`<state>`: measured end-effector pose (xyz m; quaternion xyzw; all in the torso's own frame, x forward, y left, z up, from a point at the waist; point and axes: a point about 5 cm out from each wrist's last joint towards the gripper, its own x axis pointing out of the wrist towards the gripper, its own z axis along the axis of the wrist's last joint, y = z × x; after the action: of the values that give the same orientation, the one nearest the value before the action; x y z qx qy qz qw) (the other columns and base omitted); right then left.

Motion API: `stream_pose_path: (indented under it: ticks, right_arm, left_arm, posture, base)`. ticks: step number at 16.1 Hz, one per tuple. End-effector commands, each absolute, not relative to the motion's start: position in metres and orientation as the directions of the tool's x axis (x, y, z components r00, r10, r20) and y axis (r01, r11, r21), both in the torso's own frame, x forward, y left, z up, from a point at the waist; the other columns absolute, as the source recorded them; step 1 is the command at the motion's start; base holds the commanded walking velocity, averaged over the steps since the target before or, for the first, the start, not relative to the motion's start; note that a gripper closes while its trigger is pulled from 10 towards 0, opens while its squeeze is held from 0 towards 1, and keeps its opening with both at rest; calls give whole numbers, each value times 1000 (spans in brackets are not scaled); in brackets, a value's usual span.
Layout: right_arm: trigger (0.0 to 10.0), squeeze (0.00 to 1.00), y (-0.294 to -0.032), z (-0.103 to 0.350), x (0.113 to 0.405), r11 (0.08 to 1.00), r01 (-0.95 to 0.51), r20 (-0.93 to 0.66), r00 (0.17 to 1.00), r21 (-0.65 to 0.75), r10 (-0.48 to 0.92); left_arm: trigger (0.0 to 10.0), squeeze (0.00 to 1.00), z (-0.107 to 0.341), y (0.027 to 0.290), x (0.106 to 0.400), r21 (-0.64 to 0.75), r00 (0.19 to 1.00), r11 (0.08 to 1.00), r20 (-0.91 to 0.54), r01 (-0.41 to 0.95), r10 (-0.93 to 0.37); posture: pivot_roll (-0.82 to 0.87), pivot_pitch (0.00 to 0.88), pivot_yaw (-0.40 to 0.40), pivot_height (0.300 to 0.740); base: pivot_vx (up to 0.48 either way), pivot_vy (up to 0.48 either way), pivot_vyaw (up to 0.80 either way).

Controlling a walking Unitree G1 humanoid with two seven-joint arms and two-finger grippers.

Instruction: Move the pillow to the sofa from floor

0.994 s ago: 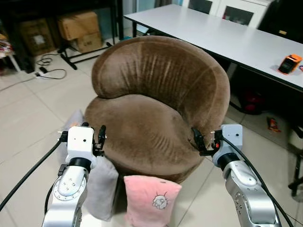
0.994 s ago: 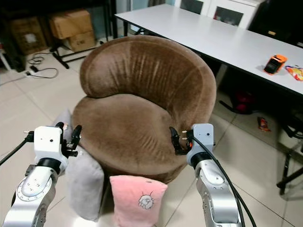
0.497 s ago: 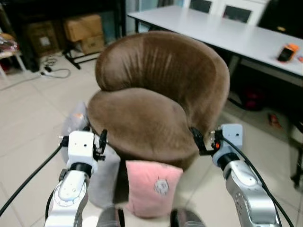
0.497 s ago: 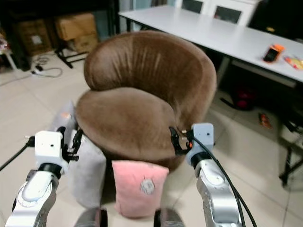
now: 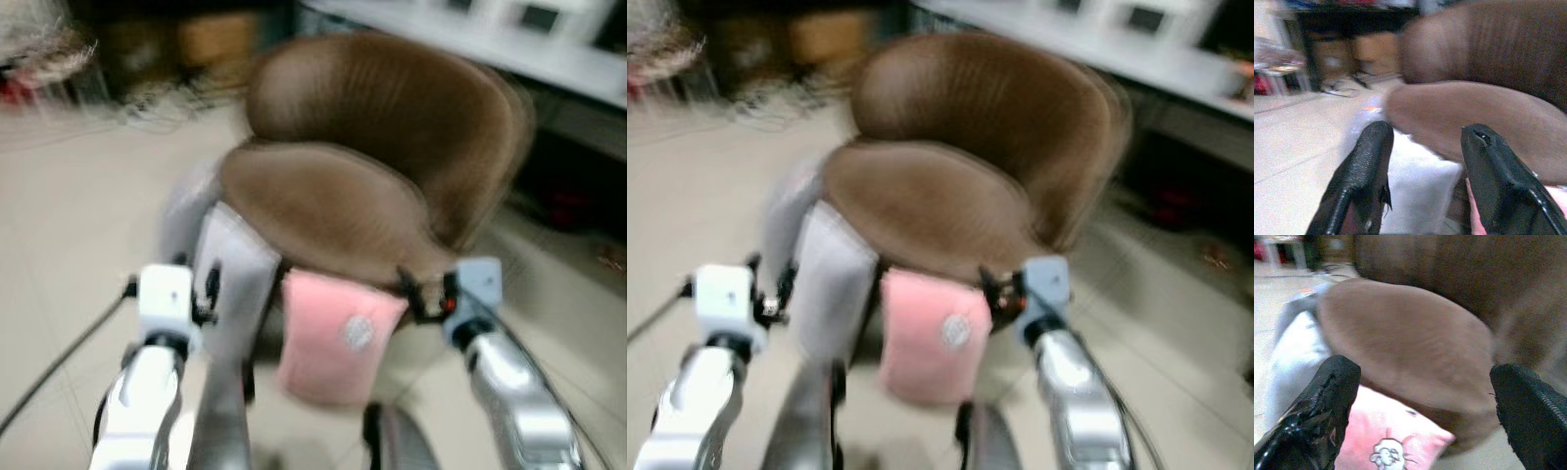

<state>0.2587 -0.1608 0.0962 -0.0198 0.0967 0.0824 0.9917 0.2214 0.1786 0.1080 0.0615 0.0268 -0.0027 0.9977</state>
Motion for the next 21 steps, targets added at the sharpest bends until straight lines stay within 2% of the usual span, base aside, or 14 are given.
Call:
stream_pose_path:
  ticks: [1, 6, 21]
  right_arm:
    - [10000, 0, -158, 92, 257, 982, -186, -215, 961, -38, 174]
    - [10000, 0, -156, 91, 259, 980, -193, -224, 958, -44, 178]
    - [10000, 0, -162, 89, 263, 992, -124, -215, 970, -17, 118]
  left_arm:
    - [10000, 0, 106, 178, 222, 124, 997, 992, -70, 22, -13]
    - [10000, 0, 105, 179, 221, 128, 997, 992, -73, 21, -11]
    - [10000, 0, 105, 181, 224, 140, 997, 990, -76, 13, -3]
  posture:
    - [-28, 0, -64, 570]
    - [-21, 0, -73, 570]
    - [-22, 0, -68, 570]
  base:
    - [326, 0, 0]
    - [333, 0, 625]
    - [298, 0, 0]
